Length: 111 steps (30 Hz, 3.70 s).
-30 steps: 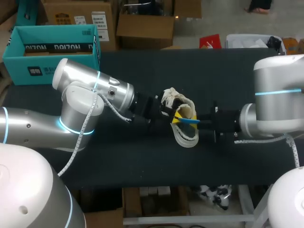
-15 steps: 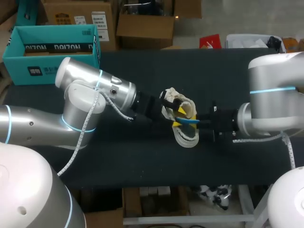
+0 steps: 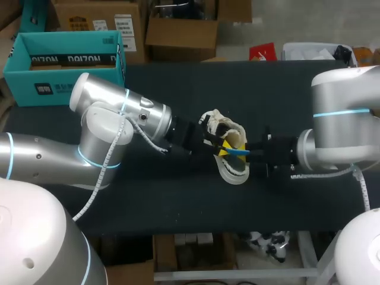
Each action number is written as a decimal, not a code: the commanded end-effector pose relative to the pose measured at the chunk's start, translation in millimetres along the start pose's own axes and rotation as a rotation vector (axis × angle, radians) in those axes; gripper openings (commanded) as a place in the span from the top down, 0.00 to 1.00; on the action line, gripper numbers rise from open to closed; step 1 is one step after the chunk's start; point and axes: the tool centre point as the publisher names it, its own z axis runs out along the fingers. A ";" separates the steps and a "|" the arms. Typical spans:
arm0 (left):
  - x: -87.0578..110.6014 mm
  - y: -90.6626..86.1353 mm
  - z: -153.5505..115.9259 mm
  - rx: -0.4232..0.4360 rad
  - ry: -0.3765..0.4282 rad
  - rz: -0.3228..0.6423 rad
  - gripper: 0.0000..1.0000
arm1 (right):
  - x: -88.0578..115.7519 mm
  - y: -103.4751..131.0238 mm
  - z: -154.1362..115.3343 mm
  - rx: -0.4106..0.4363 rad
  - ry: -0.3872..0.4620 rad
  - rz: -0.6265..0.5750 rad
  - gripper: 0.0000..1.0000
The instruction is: Open the shoe tongue, take the insole out of the shoe, put the insole back into the shoe, and pack the shoe into the shoebox
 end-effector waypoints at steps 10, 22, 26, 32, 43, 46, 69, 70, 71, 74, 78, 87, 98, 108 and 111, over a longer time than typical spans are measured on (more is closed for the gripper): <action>1.0 3.5 3.3 0.007 -0.019 -0.006 1.00 | -8.7 -23.9 -30.9 0.002 0.037 -0.024 1.00; -0.6 18.6 13.3 -0.014 -0.010 -0.041 1.00 | -1.8 -9.4 -10.4 0.038 0.022 -0.014 1.00; -1.4 21.5 13.3 -0.015 -0.010 -0.051 0.65 | 1.2 -3.8 -2.3 0.033 0.001 -0.006 1.00; -0.3 17.9 6.6 -0.009 -0.016 -0.045 0.55 | 1.2 3.5 1.2 0.021 -0.013 0.011 1.00; 1.3 11.6 11.6 0.000 -0.007 -0.025 1.00 | -0.4 4.3 -0.2 0.026 -0.012 0.024 1.00; 1.9 12.9 12.1 -0.002 -0.006 -0.026 1.00 | -2.8 -1.4 -6.4 0.018 -0.002 0.022 0.62; 3.4 9.8 8.4 -0.004 -0.001 -0.045 0.17 | -2.3 -9.5 -6.9 0.001 -0.016 0.003 1.00; 3.8 8.8 6.7 -0.004 -0.001 -0.045 0.10 | -2.2 -7.6 -5.1 0.001 -0.021 0.006 1.00; 4.3 8.0 5.2 -0.004 -0.001 -0.045 0.00 | -2.1 -5.7 -3.5 0.003 -0.024 0.008 1.00; 4.4 5.2 -1.9 0.004 -0.001 -0.055 0.00 | -2.1 -0.9 -0.2 0.002 -0.035 0.016 1.00; 2.7 -2.9 -16.9 0.035 -0.002 -0.084 0.00 | -3.8 2.2 -0.3 -0.008 -0.047 0.021 1.00; -4.9 -30.6 -48.6 0.096 0.016 -0.218 0.00 | -12.1 3.3 -5.6 -0.069 -0.097 0.024 1.00; -11.9 -47.4 -81.1 0.071 0.053 -0.373 0.00 | -17.8 -16.9 -27.8 -0.152 -0.125 0.010 0.47; -7.9 -41.4 -99.9 0.014 0.024 -0.486 0.00 | -15.7 -41.4 -35.9 -0.145 -0.128 -0.037 1.00; -7.2 -38.8 -106.0 0.001 0.020 -0.532 0.00 | -13.3 -47.2 -32.4 -0.129 -0.127 -0.059 1.00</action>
